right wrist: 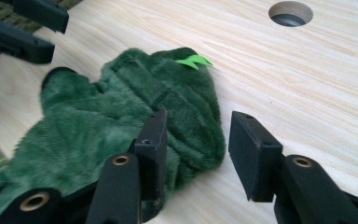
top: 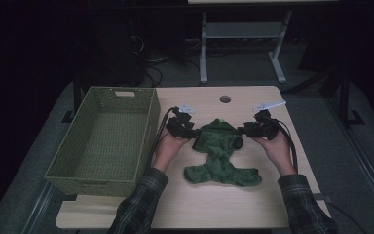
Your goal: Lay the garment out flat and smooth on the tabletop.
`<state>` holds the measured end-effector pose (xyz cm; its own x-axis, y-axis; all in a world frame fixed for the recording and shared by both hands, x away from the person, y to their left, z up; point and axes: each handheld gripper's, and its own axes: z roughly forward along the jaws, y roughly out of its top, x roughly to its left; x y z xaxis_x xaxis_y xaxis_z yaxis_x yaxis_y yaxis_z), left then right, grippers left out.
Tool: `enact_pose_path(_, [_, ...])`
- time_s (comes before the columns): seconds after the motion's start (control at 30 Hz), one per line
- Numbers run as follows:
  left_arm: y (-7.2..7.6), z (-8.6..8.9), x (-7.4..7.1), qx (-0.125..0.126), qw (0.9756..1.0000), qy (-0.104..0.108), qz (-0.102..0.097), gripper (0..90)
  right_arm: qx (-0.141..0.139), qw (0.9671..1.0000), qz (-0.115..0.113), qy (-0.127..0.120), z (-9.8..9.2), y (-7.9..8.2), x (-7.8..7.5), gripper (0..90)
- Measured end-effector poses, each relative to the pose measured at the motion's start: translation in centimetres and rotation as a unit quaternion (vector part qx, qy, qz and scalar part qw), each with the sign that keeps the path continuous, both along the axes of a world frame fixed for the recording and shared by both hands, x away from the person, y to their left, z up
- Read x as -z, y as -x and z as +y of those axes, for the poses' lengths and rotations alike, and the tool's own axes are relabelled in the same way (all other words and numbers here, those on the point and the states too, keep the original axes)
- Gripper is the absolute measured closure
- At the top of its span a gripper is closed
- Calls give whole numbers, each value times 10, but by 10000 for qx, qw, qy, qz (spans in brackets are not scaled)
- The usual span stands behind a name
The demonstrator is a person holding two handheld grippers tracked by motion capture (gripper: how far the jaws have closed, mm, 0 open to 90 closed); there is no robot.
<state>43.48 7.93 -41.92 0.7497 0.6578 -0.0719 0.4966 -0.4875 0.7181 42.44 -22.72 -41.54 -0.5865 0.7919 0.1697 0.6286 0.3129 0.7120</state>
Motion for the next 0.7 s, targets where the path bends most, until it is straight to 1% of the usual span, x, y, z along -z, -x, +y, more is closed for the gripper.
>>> enact_pose_path(0.03, [3, 0, -1, 65, 10000, -32, -33, 484, -11, 10000, -19, 15, 0, 2, -2, 556])
enact_pose_path(0.1, [8, 0, -2, 106, 9999, -17, 50, 460, -45, 10000, -72, 6, 0, 6, -7, 556])
enact_pose_path(0.17, [14, 1, -3, 169, 9998, 4, 97, 434, -58, 9999, -124, -17, 1, 11, -12, 535])
enact_pose_path(0.27, [22, 4, -4, 196, 9998, 3, 89, 401, -132, 9997, -174, -81, 2, 17, -17, 515])
enact_pose_path(0.3, [26, 5, -4, 163, 9998, 33, 98, 387, -159, 9997, -164, -112, 3, 19, -19, 514])
enact_pose_path(0.37, [32, 7, -5, 182, 9998, 23, 68, 367, -220, 9995, -179, -104, 5, 24, -22, 509])
enact_pose_path(0.43, [40, 10, -4, 196, 9998, 15, 48, 348, -255, 9994, -240, -71, 6, 29, -23, 510])
enact_pose_path(0.47, [42, 11, -4, 249, 9997, -7, 42, 339, -292, 9992, -245, -82, 7, 31, -22, 510])
enact_pose_path(0.53, [50, 13, -3, 241, 9997, -18, 31, 312, -348, 9991, -229, -100, 8, 34, -19, 510])
enact_pose_path(0.6, [59, 15, -2, 281, 9996, -56, 5, 286, -376, 9989, -221, -141, 10, 39, -18, 510])
enact_pose_path(0.63, [62, 15, -1, 282, 9996, -56, 3, 269, -389, 9986, -289, -200, 11, 43, -17, 511])
enact_pose_path(0.67, [68, 16, 0, 296, 9995, -86, -20, 257, -424, 9984, -329, -194, 11, 44, -17, 512])
enact_pose_path(0.7, [71, 17, 1, 297, 9995, -92, -49, 243, -440, 9983, -299, -224, 13, 47, -16, 516])
